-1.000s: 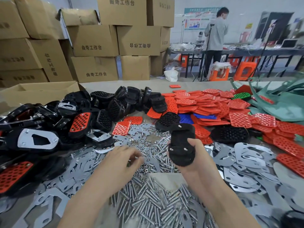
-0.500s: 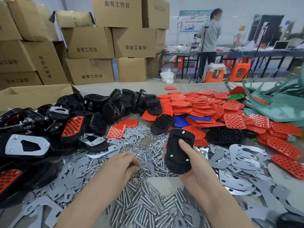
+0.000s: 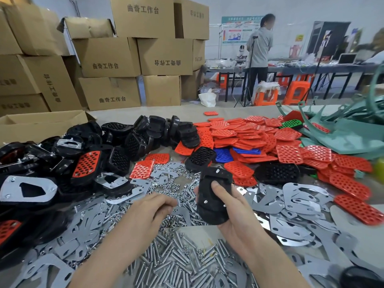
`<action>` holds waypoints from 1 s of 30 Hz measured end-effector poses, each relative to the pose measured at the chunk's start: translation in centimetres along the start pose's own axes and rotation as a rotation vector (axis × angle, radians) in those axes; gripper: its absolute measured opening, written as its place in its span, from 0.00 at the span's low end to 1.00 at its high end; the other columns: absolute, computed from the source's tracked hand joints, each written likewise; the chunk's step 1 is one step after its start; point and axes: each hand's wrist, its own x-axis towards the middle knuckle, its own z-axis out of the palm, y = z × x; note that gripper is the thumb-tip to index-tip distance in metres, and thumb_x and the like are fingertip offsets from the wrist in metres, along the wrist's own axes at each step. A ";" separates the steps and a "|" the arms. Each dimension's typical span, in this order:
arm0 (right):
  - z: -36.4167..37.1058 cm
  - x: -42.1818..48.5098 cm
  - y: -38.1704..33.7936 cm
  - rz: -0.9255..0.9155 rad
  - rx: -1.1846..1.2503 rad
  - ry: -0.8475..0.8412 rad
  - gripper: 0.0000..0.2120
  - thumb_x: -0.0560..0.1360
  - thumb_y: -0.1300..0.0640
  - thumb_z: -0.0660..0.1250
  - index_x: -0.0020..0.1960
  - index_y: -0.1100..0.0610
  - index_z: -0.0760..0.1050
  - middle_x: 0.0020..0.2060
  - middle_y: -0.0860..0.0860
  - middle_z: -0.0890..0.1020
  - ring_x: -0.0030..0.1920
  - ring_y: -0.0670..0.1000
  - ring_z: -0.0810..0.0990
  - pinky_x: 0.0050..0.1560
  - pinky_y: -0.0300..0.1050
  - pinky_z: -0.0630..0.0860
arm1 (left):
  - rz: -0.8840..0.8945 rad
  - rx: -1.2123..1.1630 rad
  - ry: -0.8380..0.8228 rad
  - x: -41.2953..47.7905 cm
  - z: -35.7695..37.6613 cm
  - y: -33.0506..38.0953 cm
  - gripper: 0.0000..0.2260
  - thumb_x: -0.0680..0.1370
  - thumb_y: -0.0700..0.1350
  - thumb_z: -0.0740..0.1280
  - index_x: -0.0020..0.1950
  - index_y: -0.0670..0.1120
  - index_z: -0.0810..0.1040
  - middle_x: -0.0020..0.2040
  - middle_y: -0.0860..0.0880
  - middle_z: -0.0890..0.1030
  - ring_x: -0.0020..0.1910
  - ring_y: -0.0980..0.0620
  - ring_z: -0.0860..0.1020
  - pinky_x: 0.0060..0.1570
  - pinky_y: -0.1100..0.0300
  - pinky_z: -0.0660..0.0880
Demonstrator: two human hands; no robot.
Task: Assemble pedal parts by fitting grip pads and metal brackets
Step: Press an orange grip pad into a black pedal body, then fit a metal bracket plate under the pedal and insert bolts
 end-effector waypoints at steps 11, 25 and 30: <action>0.7 -0.5 0.4 -0.041 -0.225 -0.026 0.13 0.72 0.51 0.72 0.55 0.53 0.85 0.52 0.62 0.87 0.49 0.57 0.87 0.44 0.47 0.83 | 0.070 -0.199 0.241 -0.1 0.7 1.2 0.09 0.78 0.48 0.70 0.52 0.64 0.80 0.48 0.69 0.81 0.51 0.68 0.78 0.48 0.78 0.70; 1.5 -1.0 2.2 -0.100 -0.389 -0.176 0.12 0.75 0.51 0.71 0.57 0.45 0.85 0.52 0.53 0.88 0.53 0.52 0.87 0.55 0.50 0.81 | 0.157 -0.364 0.558 0.3 2.3 3.3 0.03 0.77 0.49 0.70 0.49 0.54 0.81 0.47 0.59 0.77 0.49 0.56 0.77 0.50 0.72 0.69; 1.5 -1.1 2.3 -0.095 -0.397 -0.173 0.11 0.75 0.50 0.71 0.57 0.45 0.85 0.52 0.52 0.88 0.52 0.51 0.87 0.52 0.48 0.81 | 0.156 -0.384 0.570 0.4 2.3 3.3 0.03 0.77 0.50 0.70 0.48 0.53 0.80 0.45 0.59 0.76 0.47 0.58 0.76 0.49 0.73 0.69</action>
